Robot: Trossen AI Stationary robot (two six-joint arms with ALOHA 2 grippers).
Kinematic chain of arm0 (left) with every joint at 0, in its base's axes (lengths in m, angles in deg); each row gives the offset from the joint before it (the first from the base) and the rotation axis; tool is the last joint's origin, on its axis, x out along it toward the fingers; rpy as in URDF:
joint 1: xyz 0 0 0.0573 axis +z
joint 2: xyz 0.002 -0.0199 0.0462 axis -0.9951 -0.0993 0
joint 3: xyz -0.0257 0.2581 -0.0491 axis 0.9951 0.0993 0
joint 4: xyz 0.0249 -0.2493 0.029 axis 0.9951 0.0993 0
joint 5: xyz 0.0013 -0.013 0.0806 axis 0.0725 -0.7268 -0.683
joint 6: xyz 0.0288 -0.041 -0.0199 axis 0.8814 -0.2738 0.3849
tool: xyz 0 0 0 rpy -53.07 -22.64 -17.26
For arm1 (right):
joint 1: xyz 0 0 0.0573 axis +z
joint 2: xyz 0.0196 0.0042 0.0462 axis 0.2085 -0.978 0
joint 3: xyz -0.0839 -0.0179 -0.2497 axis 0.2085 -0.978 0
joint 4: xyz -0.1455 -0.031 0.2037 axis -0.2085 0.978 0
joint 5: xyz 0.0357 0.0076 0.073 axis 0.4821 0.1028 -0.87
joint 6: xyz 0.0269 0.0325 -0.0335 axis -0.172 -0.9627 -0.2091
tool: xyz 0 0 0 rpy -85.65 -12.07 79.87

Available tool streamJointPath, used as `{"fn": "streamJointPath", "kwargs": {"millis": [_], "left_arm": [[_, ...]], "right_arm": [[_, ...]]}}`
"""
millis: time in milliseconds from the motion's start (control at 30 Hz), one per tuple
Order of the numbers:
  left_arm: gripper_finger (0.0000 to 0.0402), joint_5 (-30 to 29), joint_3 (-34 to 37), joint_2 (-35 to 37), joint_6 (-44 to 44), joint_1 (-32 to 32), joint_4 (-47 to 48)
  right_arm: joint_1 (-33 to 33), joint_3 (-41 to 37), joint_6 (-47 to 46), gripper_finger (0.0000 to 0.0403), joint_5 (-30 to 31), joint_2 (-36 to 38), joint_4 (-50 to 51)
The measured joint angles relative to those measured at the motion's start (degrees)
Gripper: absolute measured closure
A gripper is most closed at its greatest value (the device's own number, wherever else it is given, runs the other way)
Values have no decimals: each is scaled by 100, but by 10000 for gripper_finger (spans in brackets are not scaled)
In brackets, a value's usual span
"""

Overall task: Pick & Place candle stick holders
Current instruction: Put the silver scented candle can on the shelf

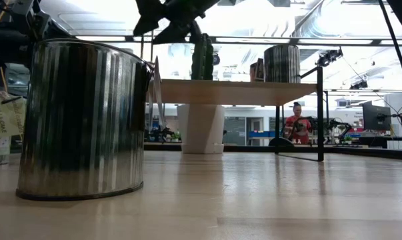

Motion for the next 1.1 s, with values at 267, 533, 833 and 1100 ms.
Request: {"fn": "streamJointPath", "kwargs": {"millis": [267, 533, 833, 1100], "left_arm": [[156, 1, 1, 0, 0, 0, 0], [156, 1, 0, 0, 0, 0, 0], [156, 0, 1, 0, -2, 0, 0], [156, 2, 1, 0, -1, 0, 0]], "right_arm": [[184, 2, -22, 80, 295, 323, 871], [626, 2, -463, 49, 286, 745, 1895], [1175, -161, -1388, 11, -396, 1209, 2949], [2163, -1643, -1338, 9, -920, 1815, 2184]]}}
